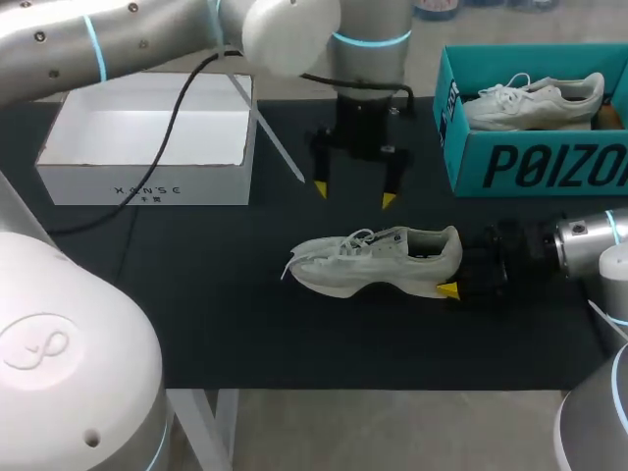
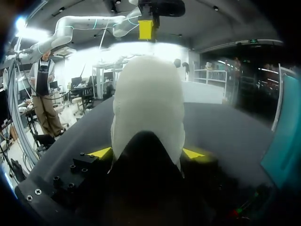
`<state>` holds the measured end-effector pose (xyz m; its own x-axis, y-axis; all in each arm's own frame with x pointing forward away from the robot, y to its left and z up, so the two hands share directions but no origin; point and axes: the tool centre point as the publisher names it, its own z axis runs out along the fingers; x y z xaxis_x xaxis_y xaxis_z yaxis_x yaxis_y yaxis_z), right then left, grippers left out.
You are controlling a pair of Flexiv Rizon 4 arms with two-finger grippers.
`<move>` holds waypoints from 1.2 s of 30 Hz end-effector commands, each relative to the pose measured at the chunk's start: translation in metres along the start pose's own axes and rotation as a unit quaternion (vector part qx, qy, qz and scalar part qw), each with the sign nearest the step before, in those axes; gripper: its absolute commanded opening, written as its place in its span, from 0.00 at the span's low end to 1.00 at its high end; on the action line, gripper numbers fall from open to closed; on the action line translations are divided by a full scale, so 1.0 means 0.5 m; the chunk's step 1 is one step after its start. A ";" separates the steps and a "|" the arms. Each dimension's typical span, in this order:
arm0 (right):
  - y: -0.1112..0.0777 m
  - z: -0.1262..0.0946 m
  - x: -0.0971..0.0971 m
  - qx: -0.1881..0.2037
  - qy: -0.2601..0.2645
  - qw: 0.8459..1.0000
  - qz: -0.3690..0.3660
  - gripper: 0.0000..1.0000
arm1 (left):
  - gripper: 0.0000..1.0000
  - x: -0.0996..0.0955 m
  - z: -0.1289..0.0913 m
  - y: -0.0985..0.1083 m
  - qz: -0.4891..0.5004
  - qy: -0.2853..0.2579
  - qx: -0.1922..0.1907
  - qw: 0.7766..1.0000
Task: Take the shoe out of the shoebox, open the shoe tongue, remove and reinsert the insole, then place the shoe into the shoebox
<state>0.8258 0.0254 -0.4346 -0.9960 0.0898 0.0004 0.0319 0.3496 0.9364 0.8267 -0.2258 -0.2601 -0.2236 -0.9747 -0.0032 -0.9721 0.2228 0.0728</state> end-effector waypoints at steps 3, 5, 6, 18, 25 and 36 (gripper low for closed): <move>-0.006 0.010 0.001 0.001 -0.001 1.000 0.001 0.00 | 1.00 0.071 0.050 -0.022 0.015 -0.015 -0.016 1.000; -0.006 0.010 0.001 0.001 -0.001 1.000 0.001 0.00 | 1.00 0.086 0.062 -0.023 0.019 -0.022 -0.020 0.999; -0.006 0.010 0.001 0.001 -0.001 1.000 0.001 0.00 | 1.00 0.092 0.069 -0.023 0.020 -0.022 -0.022 0.999; -0.006 0.010 0.001 0.001 -0.001 1.000 0.001 0.00 | 1.00 0.140 0.123 -0.028 0.034 -0.057 -0.035 0.997; -0.006 0.010 0.001 0.001 -0.001 1.000 0.001 0.00 | 1.00 0.128 0.142 -0.016 0.023 -0.076 -0.042 0.996; -0.006 0.010 0.001 0.001 -0.001 1.000 0.001 0.00 | 0.00 0.098 0.132 0.012 -0.007 -0.079 -0.045 0.996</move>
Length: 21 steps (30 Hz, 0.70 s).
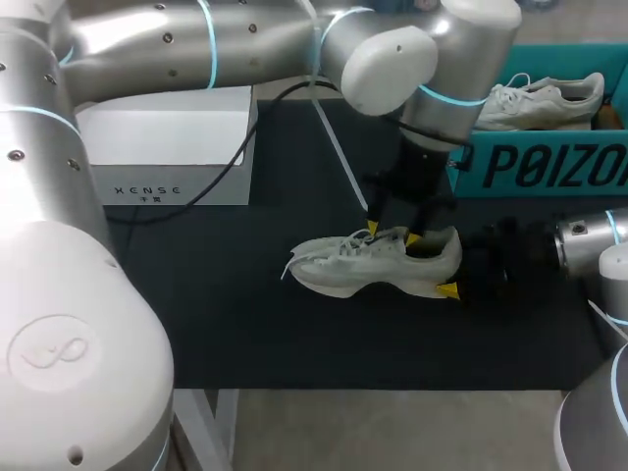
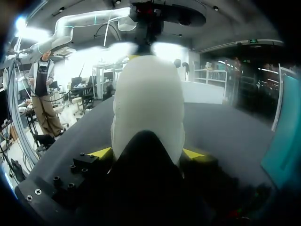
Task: Take the shoe out of the shoebox, open the shoe tongue, remove and reinsert the insole, then place the shoe into the shoebox
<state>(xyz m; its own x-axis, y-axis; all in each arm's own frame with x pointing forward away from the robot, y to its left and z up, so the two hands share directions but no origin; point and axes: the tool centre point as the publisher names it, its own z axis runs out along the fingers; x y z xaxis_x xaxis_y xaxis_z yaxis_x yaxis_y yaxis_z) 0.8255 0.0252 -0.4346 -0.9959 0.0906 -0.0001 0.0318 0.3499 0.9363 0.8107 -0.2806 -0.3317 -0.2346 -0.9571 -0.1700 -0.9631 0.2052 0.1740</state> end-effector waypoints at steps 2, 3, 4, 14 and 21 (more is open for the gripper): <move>-0.005 0.010 0.000 0.001 -0.001 1.000 0.001 0.00 | 0.00 -0.026 -0.011 0.021 -0.009 0.005 0.008 1.000; -0.005 0.010 0.000 0.001 -0.001 1.000 0.001 0.00 | 0.00 -0.030 -0.014 0.022 -0.013 0.006 0.009 1.000; -0.005 0.010 0.000 0.001 -0.001 1.000 0.001 0.00 | 0.00 -0.036 -0.016 0.022 -0.016 0.005 0.011 1.000; -0.005 0.010 0.000 0.001 -0.001 1.000 0.001 0.00 | 0.00 -0.104 -0.042 0.030 -0.054 0.014 0.029 0.998; -0.005 0.010 0.000 0.001 -0.001 1.000 0.001 0.00 | 0.00 -0.155 -0.049 0.057 -0.088 0.025 0.032 0.995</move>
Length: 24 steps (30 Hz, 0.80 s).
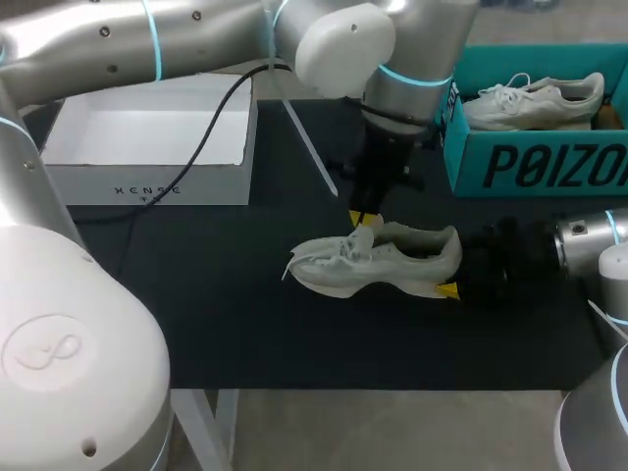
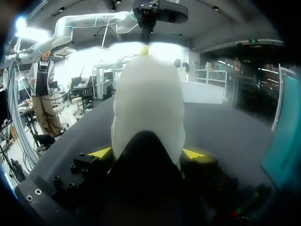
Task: Take the shoe out of the shoebox, open the shoe tongue, remove and reinsert the insole, then place the shoe into the shoebox
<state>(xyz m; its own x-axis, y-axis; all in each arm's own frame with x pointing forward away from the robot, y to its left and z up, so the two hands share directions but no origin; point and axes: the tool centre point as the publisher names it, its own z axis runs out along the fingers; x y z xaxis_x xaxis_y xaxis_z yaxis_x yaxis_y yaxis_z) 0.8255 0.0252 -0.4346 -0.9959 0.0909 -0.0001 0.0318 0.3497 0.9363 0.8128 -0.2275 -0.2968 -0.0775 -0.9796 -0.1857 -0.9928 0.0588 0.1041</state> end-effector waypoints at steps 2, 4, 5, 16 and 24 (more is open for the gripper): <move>-0.005 0.010 0.000 0.001 -0.001 1.000 0.001 0.00 | 0.00 -0.057 0.001 0.026 -0.020 0.025 0.005 0.999; -0.005 0.010 0.000 0.001 -0.001 1.000 0.001 0.00 | 0.00 -0.069 0.010 0.031 -0.031 0.026 -0.001 0.999; -0.005 0.010 0.000 0.001 -0.001 1.000 0.001 0.00 | 0.00 -0.074 0.016 0.034 -0.036 0.029 -0.007 0.999; -0.005 0.010 0.000 0.001 -0.001 1.000 0.001 0.00 | 1.00 -0.045 0.041 0.024 -0.032 0.056 -0.035 0.997; -0.005 0.010 0.000 0.001 -0.001 1.000 0.001 0.00 | 0.00 -0.027 0.048 0.026 -0.025 0.076 -0.030 0.996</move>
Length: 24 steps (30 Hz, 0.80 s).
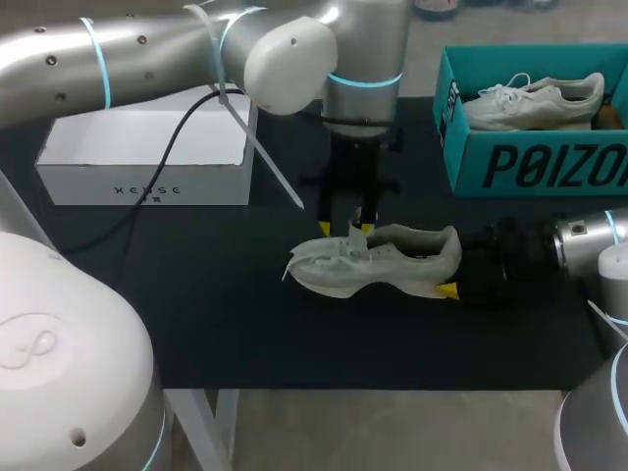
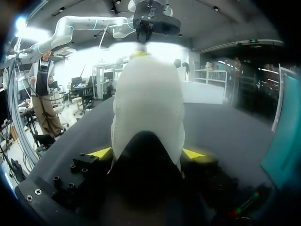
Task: Take the shoe out of the shoebox, open the shoe tongue, remove and reinsert the insole, then place the shoe into the shoebox
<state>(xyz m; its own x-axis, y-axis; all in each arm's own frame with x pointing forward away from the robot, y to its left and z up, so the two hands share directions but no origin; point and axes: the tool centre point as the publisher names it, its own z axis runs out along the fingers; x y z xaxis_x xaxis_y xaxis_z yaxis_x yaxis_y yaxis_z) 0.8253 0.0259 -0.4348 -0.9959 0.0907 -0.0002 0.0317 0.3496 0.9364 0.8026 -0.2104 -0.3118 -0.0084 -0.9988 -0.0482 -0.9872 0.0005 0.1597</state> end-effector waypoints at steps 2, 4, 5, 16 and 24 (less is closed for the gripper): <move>-0.005 0.009 0.000 0.001 -0.001 1.000 0.001 0.00 | 0.00 -0.011 0.017 0.010 -0.004 0.005 -0.003 1.000; -0.005 0.009 0.000 0.001 -0.001 1.000 0.001 0.00 | 0.00 -0.025 0.025 0.015 -0.013 0.005 -0.007 1.000; -0.005 0.009 0.000 0.001 -0.001 1.000 0.001 0.00 | 0.00 -0.034 0.031 0.016 -0.018 0.004 -0.010 1.000; -0.005 0.009 0.000 0.001 -0.001 1.000 0.001 0.00 | 0.57 -0.067 0.067 0.015 -0.048 -0.004 -0.043 0.998; -0.005 0.009 0.000 0.001 -0.001 1.000 0.001 0.00 | 1.00 -0.042 -0.023 0.007 -0.006 -0.001 0.022 1.000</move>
<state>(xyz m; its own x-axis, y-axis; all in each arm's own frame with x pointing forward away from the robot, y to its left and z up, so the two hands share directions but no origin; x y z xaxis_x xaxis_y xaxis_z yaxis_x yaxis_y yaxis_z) 0.8252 0.0272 -0.4349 -0.9958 0.0911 -0.0002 0.0318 0.3496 0.9364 0.8065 -0.1909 -0.3261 0.0194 -0.9994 -0.0269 -0.9861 -0.0236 0.1647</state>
